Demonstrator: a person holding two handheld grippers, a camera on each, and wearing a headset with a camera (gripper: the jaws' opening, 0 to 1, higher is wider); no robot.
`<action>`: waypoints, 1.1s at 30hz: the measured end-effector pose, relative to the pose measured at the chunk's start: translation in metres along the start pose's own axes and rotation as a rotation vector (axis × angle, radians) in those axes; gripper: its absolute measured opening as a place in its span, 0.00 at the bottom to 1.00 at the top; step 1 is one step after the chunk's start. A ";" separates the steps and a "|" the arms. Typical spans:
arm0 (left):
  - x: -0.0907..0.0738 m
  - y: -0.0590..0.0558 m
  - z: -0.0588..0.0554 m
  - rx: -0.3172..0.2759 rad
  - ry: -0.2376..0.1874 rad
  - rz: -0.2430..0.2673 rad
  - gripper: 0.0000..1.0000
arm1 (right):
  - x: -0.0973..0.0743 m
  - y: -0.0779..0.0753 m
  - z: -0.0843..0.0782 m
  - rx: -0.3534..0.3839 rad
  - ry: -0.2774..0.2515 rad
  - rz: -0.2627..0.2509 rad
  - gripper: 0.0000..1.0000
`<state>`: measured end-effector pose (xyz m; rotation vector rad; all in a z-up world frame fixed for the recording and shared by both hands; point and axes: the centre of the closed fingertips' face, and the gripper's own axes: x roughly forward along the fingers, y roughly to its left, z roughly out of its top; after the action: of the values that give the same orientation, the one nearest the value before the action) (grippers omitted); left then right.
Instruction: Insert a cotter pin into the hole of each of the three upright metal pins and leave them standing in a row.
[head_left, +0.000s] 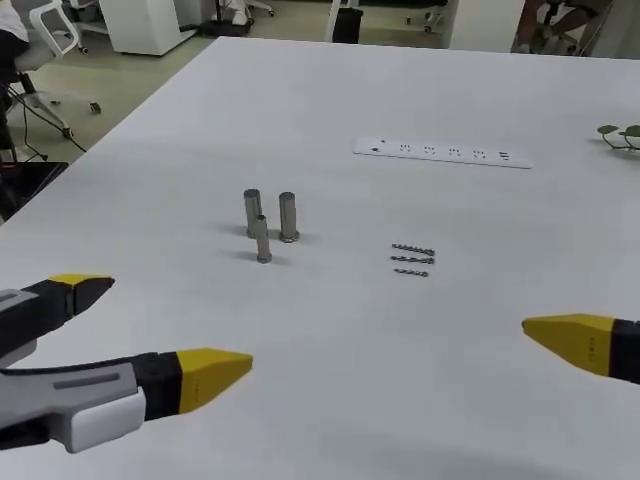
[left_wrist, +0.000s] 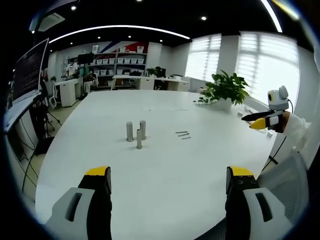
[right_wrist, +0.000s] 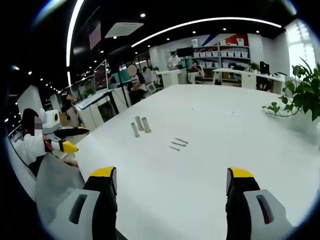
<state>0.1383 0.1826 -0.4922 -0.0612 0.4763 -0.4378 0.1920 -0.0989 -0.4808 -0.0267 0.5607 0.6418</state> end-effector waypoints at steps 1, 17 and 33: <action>0.000 -0.001 0.000 0.001 0.002 -0.003 0.95 | 0.000 0.000 0.000 -0.001 0.001 -0.001 0.89; 0.005 0.002 -0.006 -0.007 0.018 0.000 0.91 | 0.002 -0.005 0.001 0.002 0.016 -0.009 0.88; 0.013 -0.003 -0.008 0.017 0.043 -0.041 0.88 | 0.002 -0.007 0.008 -0.006 0.005 -0.008 0.86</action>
<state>0.1437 0.1743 -0.5042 -0.0456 0.5143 -0.4840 0.2010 -0.1016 -0.4761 -0.0361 0.5634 0.6362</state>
